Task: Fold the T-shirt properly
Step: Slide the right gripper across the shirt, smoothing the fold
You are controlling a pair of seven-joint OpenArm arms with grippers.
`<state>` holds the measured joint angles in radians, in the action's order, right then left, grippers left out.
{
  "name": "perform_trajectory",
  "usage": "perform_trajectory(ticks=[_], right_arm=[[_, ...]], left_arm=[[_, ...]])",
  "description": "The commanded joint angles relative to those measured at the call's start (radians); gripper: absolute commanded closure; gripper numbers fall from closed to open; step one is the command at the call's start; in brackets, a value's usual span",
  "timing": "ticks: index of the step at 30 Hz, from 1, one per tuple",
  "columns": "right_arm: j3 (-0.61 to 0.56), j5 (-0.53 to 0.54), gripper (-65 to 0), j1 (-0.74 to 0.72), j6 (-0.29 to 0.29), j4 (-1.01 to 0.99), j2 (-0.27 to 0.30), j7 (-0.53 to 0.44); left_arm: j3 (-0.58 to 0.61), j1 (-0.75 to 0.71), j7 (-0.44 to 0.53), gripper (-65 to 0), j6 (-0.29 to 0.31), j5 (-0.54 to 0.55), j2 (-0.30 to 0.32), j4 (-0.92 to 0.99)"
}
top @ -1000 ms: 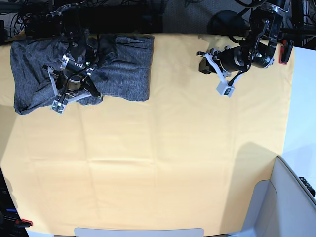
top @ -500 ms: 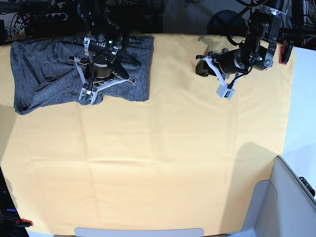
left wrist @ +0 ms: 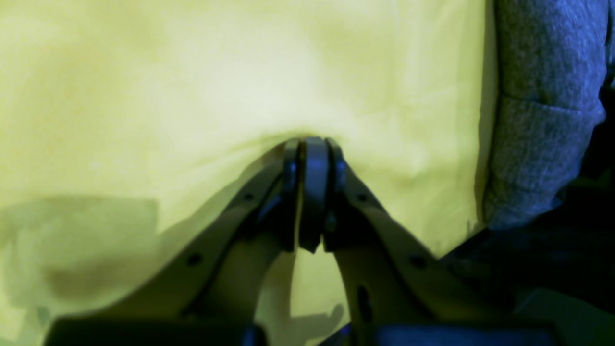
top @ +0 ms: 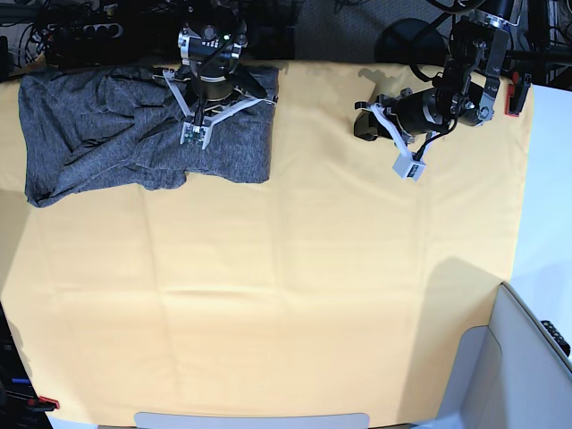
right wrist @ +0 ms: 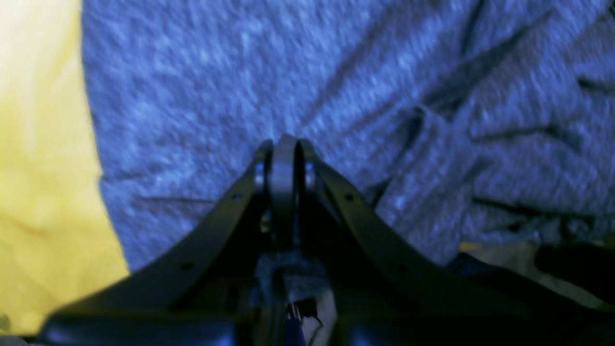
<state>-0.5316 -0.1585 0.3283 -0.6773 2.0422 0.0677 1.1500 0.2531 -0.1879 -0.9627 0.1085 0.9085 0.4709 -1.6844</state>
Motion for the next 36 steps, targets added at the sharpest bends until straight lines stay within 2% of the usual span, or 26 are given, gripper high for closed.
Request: perform_trajectory(ticks=[1,4,12,18,28,36], right_arm=[[0.003,-0.016,0.0,0.009,0.000,0.016,0.002,-0.012],[0.009,-0.016,0.0,0.022,-0.002,0.016,0.036,-0.012],[0.090,-0.017,0.0,0.050,-0.002,0.016,0.076,-0.012],[0.161,-0.017,0.0,0.050,-0.002,0.016,0.117,-0.011],[0.160,-0.017,0.0,0.047,-0.002,0.016,0.116,-0.011],[0.184,-0.052,0.0,0.059,-0.002,0.016,0.145,-0.011]], left_arm=[[-0.002,0.000,-0.022,-0.4,-0.019,-0.045,0.010,0.002],[-0.002,-0.002,-0.022,-0.4,-0.019,-0.045,0.010,0.000],[-0.002,-0.006,-0.023,-0.4,-0.019,-0.045,0.007,-0.003],[0.076,-0.005,-0.015,-0.4,-0.019,-0.045,0.009,-0.004],[0.097,0.000,-0.014,-0.4,-0.020,-0.045,-0.004,-0.004],[0.099,0.001,-0.014,-0.4,-0.020,-0.045,-0.004,-0.003]])
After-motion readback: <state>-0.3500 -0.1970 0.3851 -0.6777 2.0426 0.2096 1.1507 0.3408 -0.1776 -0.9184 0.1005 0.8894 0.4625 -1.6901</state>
